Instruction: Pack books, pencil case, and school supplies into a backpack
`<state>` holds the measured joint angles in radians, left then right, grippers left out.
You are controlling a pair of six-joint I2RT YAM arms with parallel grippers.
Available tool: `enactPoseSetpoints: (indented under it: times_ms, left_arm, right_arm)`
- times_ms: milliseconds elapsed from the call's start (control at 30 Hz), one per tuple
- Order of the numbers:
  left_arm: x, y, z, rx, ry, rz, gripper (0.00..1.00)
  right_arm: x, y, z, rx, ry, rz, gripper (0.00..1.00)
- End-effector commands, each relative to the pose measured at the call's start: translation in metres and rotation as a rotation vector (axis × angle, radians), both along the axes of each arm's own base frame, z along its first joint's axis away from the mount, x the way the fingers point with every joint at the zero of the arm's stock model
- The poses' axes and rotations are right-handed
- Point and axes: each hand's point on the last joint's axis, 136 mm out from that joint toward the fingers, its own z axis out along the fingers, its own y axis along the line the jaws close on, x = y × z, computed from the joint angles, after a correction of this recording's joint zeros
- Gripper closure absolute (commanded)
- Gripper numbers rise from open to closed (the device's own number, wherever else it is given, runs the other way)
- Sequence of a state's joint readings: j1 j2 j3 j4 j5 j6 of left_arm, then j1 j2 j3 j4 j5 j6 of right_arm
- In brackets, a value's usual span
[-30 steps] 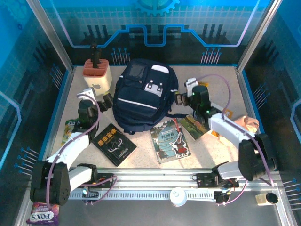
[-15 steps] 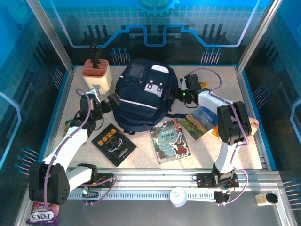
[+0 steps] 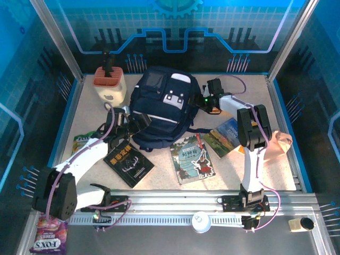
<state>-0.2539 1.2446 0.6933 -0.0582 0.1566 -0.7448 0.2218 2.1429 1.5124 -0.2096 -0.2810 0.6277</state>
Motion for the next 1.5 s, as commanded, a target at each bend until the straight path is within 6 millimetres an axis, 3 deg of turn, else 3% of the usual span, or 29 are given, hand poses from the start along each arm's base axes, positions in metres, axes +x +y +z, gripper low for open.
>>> enactPoseSetpoints:
  times_ms: [0,233,333,567,733,933,1033,1233,1333,1467]
  left_arm:
    - [0.005,-0.015,-0.005,-0.071,0.049,-0.007,0.02]
    - [0.036,-0.024,-0.019,-0.048,0.076,-0.029,0.05]
    - [0.051,-0.027,-0.022,-0.030,0.072,-0.035,0.05]
    - [0.093,-0.046,-0.026,-0.020,0.061,-0.102,0.07]
    - [0.120,-0.054,-0.029,0.006,0.060,-0.137,0.09]
    - [0.150,-0.062,-0.030,0.036,0.034,-0.161,0.10]
    - [0.160,-0.058,-0.020,0.079,0.006,-0.152,0.10]
    - [0.142,-0.043,0.020,0.144,-0.036,-0.138,0.09]
    - [0.119,-0.038,0.027,0.138,-0.024,-0.137,0.09]
    - [0.084,-0.045,0.026,0.123,0.006,-0.153,0.09]
  right_arm:
    - [0.003,-0.001,-0.007,0.041,0.032,0.009,0.48]
    - [0.001,0.008,0.004,0.079,-0.009,0.077,0.84]
    - [-0.004,-0.002,0.014,0.062,-0.038,0.060,0.86]
    - [-0.038,-0.047,0.015,0.117,-0.040,-0.067,0.89]
    - [-0.062,-0.069,0.020,0.142,-0.049,-0.143,0.89]
    - [-0.076,-0.069,0.029,0.171,-0.054,-0.161,0.88]
    - [-0.074,-0.062,0.035,0.194,-0.048,-0.146,0.87]
    - [-0.073,-0.030,0.036,0.226,-0.011,-0.110,0.76]
    - [-0.072,-0.018,0.026,0.242,0.008,-0.105,0.70]
    - [-0.072,-0.012,0.013,0.261,0.036,-0.113,0.69]
